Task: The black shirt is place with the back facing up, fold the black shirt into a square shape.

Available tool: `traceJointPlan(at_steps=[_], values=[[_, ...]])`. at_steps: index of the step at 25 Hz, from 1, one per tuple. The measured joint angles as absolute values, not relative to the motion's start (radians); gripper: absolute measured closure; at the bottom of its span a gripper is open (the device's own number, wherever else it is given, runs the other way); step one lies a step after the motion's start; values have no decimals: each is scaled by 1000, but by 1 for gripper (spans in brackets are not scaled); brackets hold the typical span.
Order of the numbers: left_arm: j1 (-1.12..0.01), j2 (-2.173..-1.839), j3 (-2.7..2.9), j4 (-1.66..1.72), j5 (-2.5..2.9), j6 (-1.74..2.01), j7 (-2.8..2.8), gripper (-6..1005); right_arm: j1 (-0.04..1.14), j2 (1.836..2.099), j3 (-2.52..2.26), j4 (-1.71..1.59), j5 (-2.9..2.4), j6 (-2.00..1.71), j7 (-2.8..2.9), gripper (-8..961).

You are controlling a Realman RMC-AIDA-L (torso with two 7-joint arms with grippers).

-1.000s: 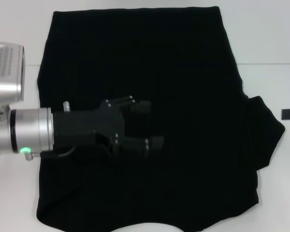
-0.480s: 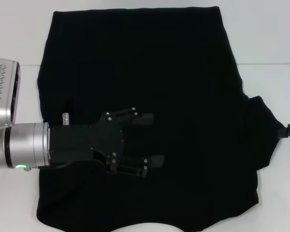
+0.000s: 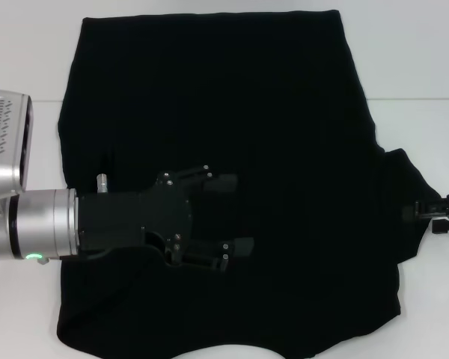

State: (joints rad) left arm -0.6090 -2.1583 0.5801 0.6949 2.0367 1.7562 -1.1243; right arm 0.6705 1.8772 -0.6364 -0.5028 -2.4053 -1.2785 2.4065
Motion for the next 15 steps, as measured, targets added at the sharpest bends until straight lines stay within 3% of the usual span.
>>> traceJointPlan(at_steps=[7,12,15], values=[[-604,-2157,573,695,2039,1756,-1126,50,680,1885,-647,-480,-2405,-1244,2414,141],[-603,-2156,569,695,2042,1756,-1126,50,680,1888,-647,-477,-2405,-1235,2414,272],[-603,-2155,568,695,2042,1753,-1126,51,681,1889,-647,-477,-2405,-1221,2420,285]])
